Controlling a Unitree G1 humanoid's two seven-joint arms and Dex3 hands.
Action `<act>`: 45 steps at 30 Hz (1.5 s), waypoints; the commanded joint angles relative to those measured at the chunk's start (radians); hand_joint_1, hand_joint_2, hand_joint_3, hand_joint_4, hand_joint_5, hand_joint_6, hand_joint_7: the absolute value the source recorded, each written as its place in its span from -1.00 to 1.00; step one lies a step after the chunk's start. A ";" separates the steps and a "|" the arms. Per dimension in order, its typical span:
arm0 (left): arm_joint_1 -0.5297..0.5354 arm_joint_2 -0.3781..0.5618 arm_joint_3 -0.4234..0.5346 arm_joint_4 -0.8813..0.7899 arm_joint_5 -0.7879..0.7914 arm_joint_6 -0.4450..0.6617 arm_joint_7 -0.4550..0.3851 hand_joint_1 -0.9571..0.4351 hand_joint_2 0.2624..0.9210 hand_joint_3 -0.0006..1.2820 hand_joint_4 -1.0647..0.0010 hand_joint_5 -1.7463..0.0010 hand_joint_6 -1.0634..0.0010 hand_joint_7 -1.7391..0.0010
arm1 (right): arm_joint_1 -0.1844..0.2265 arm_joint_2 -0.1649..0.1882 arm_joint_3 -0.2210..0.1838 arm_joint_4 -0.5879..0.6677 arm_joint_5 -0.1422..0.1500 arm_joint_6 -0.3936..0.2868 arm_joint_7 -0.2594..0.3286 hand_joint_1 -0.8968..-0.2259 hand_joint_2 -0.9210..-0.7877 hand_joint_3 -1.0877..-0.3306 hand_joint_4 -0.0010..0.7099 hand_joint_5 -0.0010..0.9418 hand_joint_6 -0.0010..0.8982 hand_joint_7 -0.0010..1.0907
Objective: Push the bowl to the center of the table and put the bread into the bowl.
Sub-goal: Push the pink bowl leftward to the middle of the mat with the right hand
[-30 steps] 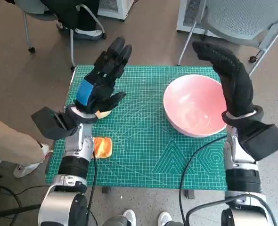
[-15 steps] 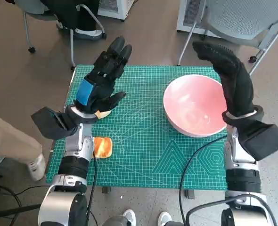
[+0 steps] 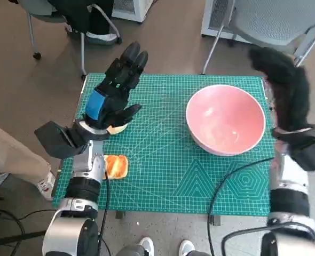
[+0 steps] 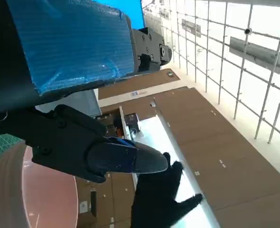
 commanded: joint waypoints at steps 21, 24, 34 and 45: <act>0.024 0.019 0.017 -0.005 -0.012 -0.005 -0.018 -0.58 1.00 -0.62 0.92 0.99 0.71 0.95 | -0.069 -0.062 -0.050 0.322 -0.029 0.073 -0.096 -0.44 -1.00 -0.27 -0.67 -1.00 -0.96 -0.36; 0.026 0.022 0.018 -0.008 -0.012 -0.004 -0.017 -0.58 1.00 -0.62 0.92 0.99 0.70 0.95 | -0.070 -0.067 -0.052 0.347 -0.036 0.099 -0.109 -0.39 -1.00 -0.31 -0.67 -1.00 -0.92 -0.43; 0.039 0.027 0.018 -0.034 -0.015 0.008 -0.011 -0.57 1.00 -0.62 0.92 0.99 0.69 0.94 | -0.061 -0.067 -0.069 0.391 -0.044 0.167 -0.115 -0.29 -1.00 -0.45 -0.68 -1.00 -0.86 -0.52; 0.056 0.039 0.020 -0.067 -0.015 0.019 -0.002 -0.56 1.00 -0.61 0.92 1.00 0.69 0.94 | -0.051 -0.058 -0.081 0.413 -0.046 0.236 -0.131 -0.19 -1.00 -0.50 -0.68 -1.00 -0.80 -0.57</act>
